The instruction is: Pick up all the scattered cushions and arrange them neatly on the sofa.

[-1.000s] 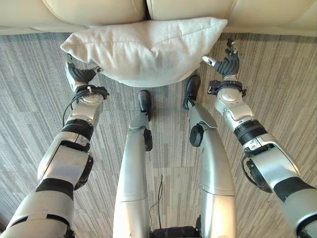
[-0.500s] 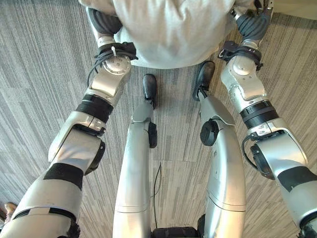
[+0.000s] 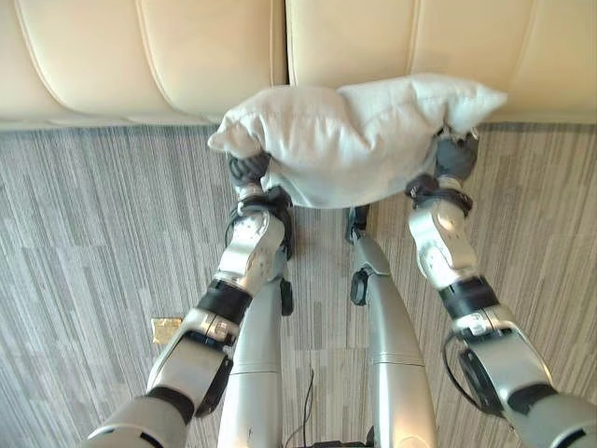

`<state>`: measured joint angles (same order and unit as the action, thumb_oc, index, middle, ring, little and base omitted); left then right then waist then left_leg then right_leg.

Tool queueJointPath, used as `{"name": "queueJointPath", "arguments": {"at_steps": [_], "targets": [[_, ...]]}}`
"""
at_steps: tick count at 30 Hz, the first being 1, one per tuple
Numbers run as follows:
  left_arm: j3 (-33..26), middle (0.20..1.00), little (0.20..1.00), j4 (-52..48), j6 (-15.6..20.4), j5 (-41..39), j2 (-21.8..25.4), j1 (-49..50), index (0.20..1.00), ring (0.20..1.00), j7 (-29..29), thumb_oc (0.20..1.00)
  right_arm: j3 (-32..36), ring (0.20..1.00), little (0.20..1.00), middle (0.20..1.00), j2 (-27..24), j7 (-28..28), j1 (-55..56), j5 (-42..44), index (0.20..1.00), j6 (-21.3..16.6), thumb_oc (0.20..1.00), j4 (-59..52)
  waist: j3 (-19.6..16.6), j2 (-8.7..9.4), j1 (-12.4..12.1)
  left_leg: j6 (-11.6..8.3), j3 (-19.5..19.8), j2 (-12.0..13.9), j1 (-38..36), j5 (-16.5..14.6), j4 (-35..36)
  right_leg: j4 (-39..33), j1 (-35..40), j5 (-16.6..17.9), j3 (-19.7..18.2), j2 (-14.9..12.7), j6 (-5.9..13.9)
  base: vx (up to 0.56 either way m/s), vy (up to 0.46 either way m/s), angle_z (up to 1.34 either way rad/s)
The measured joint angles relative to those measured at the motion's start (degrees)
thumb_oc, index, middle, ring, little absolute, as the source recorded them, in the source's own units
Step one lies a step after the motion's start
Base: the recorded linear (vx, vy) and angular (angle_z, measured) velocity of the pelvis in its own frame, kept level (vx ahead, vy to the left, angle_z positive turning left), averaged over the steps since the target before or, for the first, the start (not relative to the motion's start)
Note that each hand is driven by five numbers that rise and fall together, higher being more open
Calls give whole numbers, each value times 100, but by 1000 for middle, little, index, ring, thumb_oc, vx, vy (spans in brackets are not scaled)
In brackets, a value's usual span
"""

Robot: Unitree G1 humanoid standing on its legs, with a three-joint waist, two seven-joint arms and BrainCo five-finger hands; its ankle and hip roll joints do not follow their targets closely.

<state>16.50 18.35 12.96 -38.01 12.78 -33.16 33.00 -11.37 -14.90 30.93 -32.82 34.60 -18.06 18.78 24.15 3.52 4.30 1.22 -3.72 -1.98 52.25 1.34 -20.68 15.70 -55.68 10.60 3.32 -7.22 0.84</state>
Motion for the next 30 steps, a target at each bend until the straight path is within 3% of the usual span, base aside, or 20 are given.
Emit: {"name": "queueJointPath", "arguments": {"at_steps": [6,8,10,14,18,23,30], "targets": [[-151,200,200,-505,-88,125,136,1091,200,200,-299,200,-198,200,200,200,-108,-501,1050,-716,200,363,200,-662,23,3,-33,-44,-32,87,-2044,-22,885,-688,1888,10,99,129,-18,79,-86,-18],[-107,200,200,-631,-136,330,159,1701,200,200,-578,200,-204,200,200,200,-138,-790,1547,-914,200,493,200,-748,9,-3,-68,-83,-37,129,-3024,5,1363,-1091,2824,11,131,204,-16,166,-89,-10],[-85,200,200,-819,-184,371,275,2309,200,200,-849,200,-186,200,200,200,-181,-1062,2070,-1098,200,583,200,-842,-95,-19,-69,-131,-64,178,-3808,4,1878,-1462,3532,-54,167,276,65,132,-60,-10],[-37,200,200,-1117,-375,448,459,3106,200,200,-1347,200,-148,200,200,200,-269,-1467,2918,-1317,200,770,200,-1049,-441,-50,-42,-222,-84,243,-4710,194,2527,-2045,4392,75,186,389,46,81,-65,-7],[-103,200,200,-1353,-645,437,492,3722,200,200,-1549,200,-100,200,200,200,-325,-1652,3578,-1576,200,1101,200,-1585,-795,-84,1,-257,-149,323,-5109,164,2531,-2046,4787,-5,178,474,40,79,-74,-6],[-140,200,200,-1874,-720,436,475,4096,200,200,-1601,200,88,200,200,200,-334,-1739,3876,-1670,200,1104,200,-2185,-1001,-179,-11,-327,-156,353,-5383,96,2569,-2077,5061,-101,165,499,95,44,-53,-1],[-132,200,200,-1988,-728,443,473,4265,200,200,-1603,200,44,200,200,200,-310,-1738,4075,-1642,200,1082,200,-2258,-1395,-342,-22,-314,-135,455,-5452,61,2553,-2079,5137,-174,258,553,7,46,-129,2]]}}
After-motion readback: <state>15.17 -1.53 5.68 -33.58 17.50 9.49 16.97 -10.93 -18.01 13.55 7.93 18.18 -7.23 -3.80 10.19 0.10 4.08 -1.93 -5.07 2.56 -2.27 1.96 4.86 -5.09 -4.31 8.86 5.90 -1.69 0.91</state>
